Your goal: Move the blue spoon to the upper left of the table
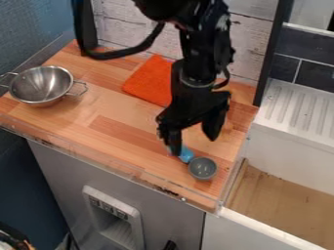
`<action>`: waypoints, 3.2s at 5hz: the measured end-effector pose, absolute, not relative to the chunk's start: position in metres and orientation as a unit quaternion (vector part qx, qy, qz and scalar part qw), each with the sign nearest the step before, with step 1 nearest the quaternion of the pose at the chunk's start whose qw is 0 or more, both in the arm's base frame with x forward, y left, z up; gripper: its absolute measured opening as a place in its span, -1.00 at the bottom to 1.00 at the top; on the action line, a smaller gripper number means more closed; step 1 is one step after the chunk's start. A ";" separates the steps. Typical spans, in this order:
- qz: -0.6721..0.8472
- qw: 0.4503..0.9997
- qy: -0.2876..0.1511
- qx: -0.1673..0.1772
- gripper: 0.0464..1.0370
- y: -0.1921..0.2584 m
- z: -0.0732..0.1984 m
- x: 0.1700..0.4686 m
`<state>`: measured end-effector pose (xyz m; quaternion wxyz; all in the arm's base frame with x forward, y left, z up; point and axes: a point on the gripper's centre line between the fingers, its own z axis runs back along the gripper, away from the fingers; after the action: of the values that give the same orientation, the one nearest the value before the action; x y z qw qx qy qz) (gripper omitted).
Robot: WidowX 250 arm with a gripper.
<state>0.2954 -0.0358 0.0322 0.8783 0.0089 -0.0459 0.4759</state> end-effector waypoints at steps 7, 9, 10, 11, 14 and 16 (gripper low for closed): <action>0.478 0.877 -0.045 -0.035 -0.41 -0.015 0.039 0.302; 0.487 0.868 -0.074 -0.060 -0.41 0.038 0.075 0.335; 0.489 0.868 -0.066 -0.056 -0.41 0.074 0.081 0.348; 0.497 0.864 -0.068 -0.048 -0.41 0.104 0.082 0.361; 0.555 0.831 -0.036 -0.016 -0.41 0.183 0.042 0.386; 0.582 0.813 -0.030 -0.007 -0.41 0.211 0.029 0.396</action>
<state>0.3957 0.2113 0.0291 0.8126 -0.0068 -0.0301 0.5820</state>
